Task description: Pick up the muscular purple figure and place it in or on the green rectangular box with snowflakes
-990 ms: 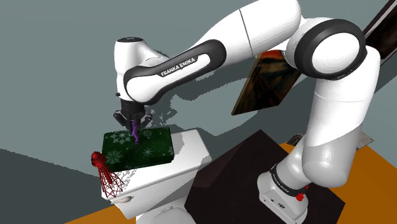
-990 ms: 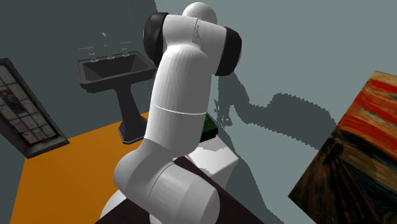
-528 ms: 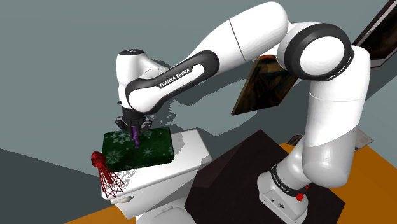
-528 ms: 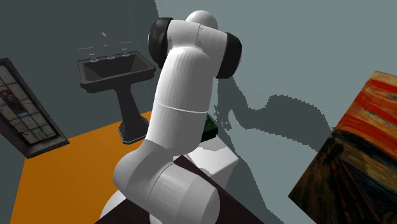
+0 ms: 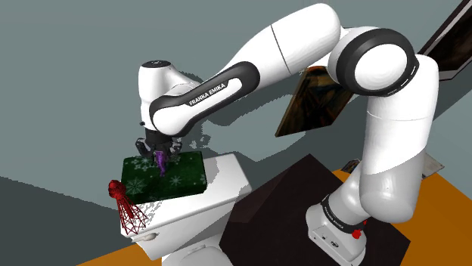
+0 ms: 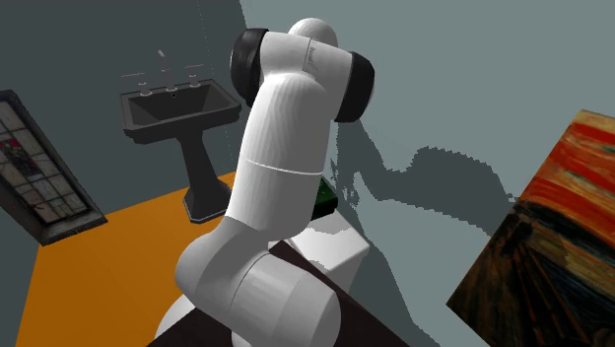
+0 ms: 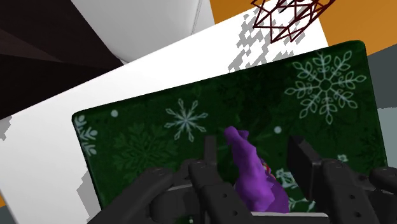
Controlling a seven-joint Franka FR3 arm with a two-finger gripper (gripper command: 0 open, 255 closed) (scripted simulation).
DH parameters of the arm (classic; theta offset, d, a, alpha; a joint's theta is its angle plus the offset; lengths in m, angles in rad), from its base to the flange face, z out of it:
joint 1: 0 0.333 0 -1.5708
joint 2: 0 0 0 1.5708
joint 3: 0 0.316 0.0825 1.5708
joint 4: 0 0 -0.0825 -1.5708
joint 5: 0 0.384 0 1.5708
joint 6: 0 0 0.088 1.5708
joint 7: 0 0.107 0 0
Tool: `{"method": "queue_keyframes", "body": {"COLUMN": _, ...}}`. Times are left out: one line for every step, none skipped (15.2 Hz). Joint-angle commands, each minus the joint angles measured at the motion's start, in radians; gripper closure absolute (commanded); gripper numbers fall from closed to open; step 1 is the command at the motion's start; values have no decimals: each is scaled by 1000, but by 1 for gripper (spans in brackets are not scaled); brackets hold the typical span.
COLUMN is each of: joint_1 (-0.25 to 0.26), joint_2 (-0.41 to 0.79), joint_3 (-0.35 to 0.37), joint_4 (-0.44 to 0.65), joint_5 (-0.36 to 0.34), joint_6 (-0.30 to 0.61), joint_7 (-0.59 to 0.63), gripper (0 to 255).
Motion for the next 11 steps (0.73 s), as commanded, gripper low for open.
{"method": "queue_keyframes", "body": {"joint_1": 0, "joint_2": 0, "joint_3": 0, "joint_4": 0, "joint_5": 0, "joint_6": 0, "joint_7": 0, "gripper": 0}}
{"method": "queue_keyframes", "body": {"joint_1": 0, "joint_2": 1, "joint_3": 0, "joint_4": 1, "joint_5": 0, "joint_6": 0, "joint_7": 0, "gripper": 0}}
{"method": "queue_keyframes", "body": {"joint_1": 0, "joint_2": 1, "joint_3": 0, "joint_4": 1, "joint_5": 0, "joint_6": 0, "joint_7": 0, "gripper": 0}}
{"method": "queue_keyframes", "body": {"joint_1": 0, "joint_2": 1, "joint_3": 0, "joint_4": 1, "joint_5": 0, "joint_6": 0, "joint_7": 0, "gripper": 0}}
{"method": "queue_keyframes", "body": {"joint_1": 0, "joint_2": 0, "joint_3": 0, "joint_4": 0, "joint_5": 0, "joint_6": 0, "joint_7": 0, "gripper": 0}}
{"method": "queue_keyframes", "body": {"joint_1": -8, "joint_2": -20, "joint_3": 5, "joint_4": 6, "joint_5": 8, "joint_6": -26, "joint_7": -5, "gripper": 0}}
{"method": "queue_keyframes", "body": {"joint_1": -15, "joint_2": -39, "joint_3": 9, "joint_4": 13, "joint_5": 16, "joint_6": -52, "joint_7": -10, "gripper": 0}}
{"method": "queue_keyframes", "body": {"joint_1": -21, "joint_2": -58, "joint_3": 13, "joint_4": 22, "joint_5": 23, "joint_6": -79, "joint_7": -15, "gripper": 0}}
{"method": "queue_keyframes", "body": {"joint_1": -26, "joint_2": -71, "joint_3": 16, "joint_4": 31, "joint_5": 29, "joint_6": -100, "joint_7": -19, "gripper": 0}}
{"method": "queue_keyframes", "body": {"joint_1": -26, "joint_2": -71, "joint_3": 16, "joint_4": 31, "joint_5": 29, "joint_6": -100, "joint_7": -19, "gripper": 0}}
{"method": "queue_keyframes", "body": {"joint_1": -26, "joint_2": -72, "joint_3": 16, "joint_4": 30, "joint_5": 29, "joint_6": -100, "joint_7": -19, "gripper": 0}}
